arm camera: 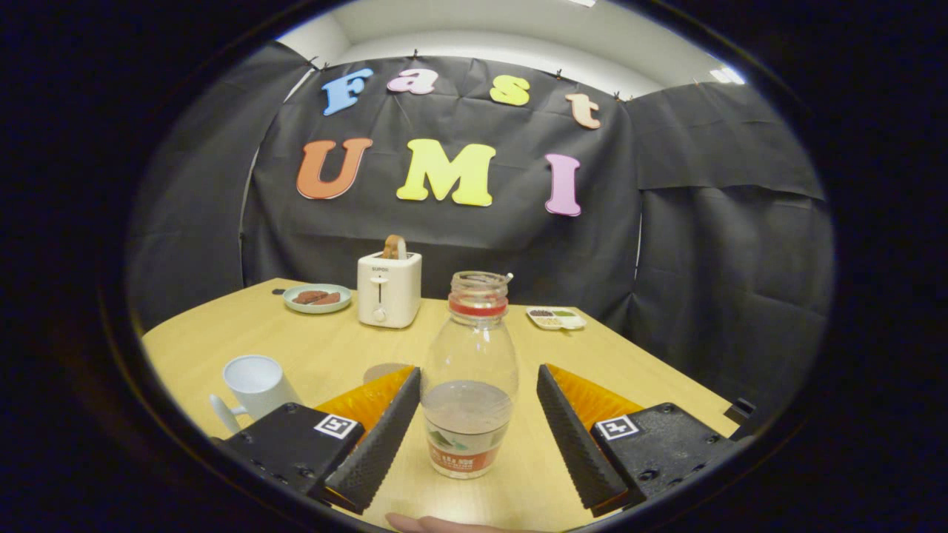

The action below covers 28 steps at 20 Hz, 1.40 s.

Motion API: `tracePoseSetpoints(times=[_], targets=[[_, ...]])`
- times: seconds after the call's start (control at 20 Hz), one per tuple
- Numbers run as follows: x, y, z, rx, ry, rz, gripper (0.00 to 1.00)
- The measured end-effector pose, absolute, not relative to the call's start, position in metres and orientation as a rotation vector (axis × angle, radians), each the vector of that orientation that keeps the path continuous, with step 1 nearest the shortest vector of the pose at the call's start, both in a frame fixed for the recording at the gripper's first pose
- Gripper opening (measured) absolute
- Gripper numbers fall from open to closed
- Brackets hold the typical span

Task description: Take the bottle from table, then pour the juice into the cup, finally place the bottle on the coaster

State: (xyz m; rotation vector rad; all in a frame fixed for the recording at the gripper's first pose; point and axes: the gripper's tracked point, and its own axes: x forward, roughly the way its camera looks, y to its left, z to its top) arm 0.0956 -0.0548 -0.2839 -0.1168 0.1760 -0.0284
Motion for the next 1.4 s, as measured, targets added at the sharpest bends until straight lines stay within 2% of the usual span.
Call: tracePoseSetpoints(times=[0.35,0.65,0.85,1.0,1.15,1.4], targets=[[0.1,-0.049,-0.306,-0.057,0.208,-0.015,1.0],[0.114,-0.057,-0.307,-0.094,0.156,-0.084,1.0],[0.119,-0.047,-0.312,-0.051,0.154,-0.04,0.99],[0.122,-0.047,-0.318,-0.031,0.161,-0.022,0.96],[0.123,-0.049,-0.319,-0.034,0.156,-0.009,0.84],[0.115,-0.054,-0.31,-0.094,0.156,-0.008,0.8]])
